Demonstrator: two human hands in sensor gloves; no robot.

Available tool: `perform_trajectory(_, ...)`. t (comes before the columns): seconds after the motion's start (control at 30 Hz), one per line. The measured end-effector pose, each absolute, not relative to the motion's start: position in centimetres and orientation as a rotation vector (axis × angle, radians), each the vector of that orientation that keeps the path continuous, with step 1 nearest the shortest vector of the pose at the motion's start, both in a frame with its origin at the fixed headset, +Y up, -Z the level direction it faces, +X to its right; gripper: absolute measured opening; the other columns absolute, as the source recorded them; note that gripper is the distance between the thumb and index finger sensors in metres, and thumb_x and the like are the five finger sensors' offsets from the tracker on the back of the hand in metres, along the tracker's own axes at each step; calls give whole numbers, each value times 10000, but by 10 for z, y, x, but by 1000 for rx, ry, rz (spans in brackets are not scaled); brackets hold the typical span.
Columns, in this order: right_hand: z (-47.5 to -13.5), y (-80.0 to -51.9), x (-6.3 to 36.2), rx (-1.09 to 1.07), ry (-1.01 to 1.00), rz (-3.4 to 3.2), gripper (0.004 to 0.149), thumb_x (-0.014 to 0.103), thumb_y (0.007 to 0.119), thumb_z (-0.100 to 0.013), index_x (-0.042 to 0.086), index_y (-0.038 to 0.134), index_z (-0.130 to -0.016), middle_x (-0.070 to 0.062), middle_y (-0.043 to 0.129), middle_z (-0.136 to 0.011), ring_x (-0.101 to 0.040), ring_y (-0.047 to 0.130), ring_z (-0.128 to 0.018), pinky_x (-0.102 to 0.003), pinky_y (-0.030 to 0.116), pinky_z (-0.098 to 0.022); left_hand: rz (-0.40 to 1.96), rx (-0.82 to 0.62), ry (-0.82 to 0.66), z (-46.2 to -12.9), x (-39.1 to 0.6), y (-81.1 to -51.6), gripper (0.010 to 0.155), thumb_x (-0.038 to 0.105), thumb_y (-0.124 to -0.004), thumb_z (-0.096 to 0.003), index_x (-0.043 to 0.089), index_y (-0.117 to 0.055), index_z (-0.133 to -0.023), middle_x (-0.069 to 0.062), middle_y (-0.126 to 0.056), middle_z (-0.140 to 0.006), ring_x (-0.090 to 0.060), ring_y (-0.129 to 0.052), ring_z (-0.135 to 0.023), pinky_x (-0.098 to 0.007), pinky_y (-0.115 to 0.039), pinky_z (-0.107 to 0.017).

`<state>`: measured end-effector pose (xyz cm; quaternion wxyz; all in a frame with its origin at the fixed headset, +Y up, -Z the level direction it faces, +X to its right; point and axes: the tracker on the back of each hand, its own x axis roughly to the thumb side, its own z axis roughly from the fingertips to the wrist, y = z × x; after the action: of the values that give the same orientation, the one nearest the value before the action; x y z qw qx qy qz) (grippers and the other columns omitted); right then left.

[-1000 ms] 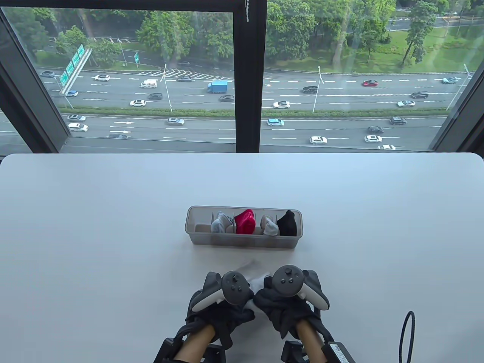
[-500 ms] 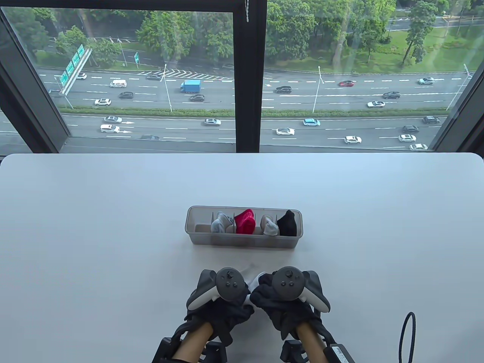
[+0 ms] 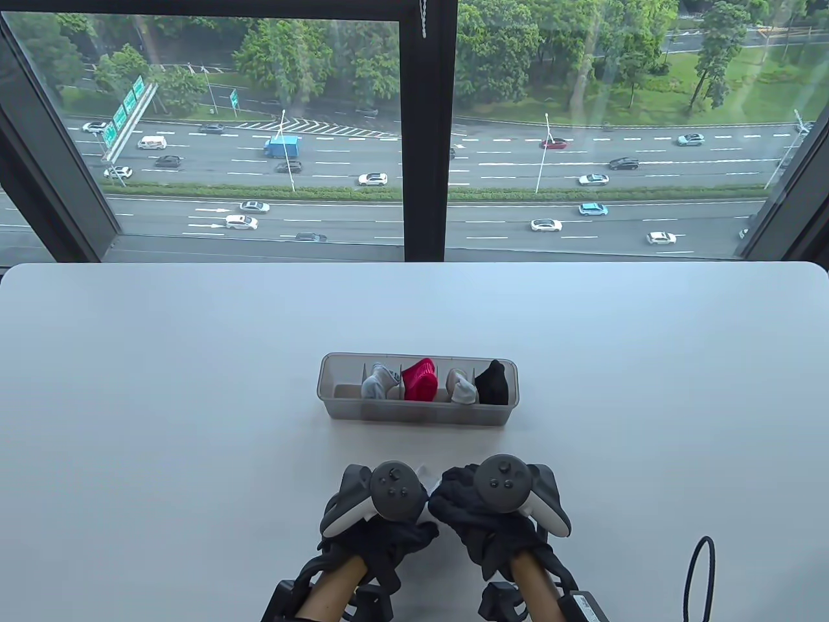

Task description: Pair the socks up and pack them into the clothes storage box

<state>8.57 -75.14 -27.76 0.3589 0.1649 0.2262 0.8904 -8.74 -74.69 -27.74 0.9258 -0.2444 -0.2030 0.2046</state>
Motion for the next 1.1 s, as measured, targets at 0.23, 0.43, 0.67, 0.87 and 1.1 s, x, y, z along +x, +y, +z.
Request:
perform_trajectory(0.23, -278, -753, 94, 342, 560, 2199, 485, 396, 472, -641, 59, 713, -892, -254, 367, -1140, -492, 144, -1039, -714, 203, -691, 395, -328, -401, -271, -86, -735, 526, 366, -710, -524, 91, -641, -967, -136, -500, -1160, -457, -541, -1065, -663, -499, -756)
perform_trajectory(0.43, -276, -746, 88, 472, 531, 2323, 602, 523, 589, -558, 200, 508, -1059, -255, 296, -1176, -500, 139, -1048, -710, 234, -712, 443, -400, -392, -275, -93, -738, 518, 385, -659, -502, 10, -655, -858, -162, -534, -1115, -482, -558, -1036, -664, -513, -744)
perform_trajectory(0.67, -276, -748, 90, 436, 520, 2301, 511, 459, 500, -589, 112, 727, -888, -218, 421, -1143, -478, 220, -1058, -698, 279, -717, 435, -354, -405, -273, -93, -732, 630, 386, -762, -502, 198, -461, -1022, -155, -379, -1176, -472, -459, -1083, -675, -460, -765)
perform_trajectory(0.87, -278, -750, 94, 388, 518, 2275, 635, 523, 531, -572, 133, 570, -1072, -259, 340, -1170, -505, 169, -1049, -720, 239, -703, 450, -372, -402, -275, -96, -730, 547, 377, -663, -515, 29, -623, -935, -177, -597, -1103, -488, -607, -1023, -673, -515, -743)
perform_trajectory(1.1, -278, -750, 94, 364, 543, 2112, 502, 457, 480, -629, 93, 761, -831, -223, 411, -1146, -473, 195, -1061, -709, 230, -712, 392, -365, -410, -273, -90, -727, 510, 394, -768, -475, 59, -648, -840, -158, -610, -1087, -471, -625, -1023, -669, -525, -749)
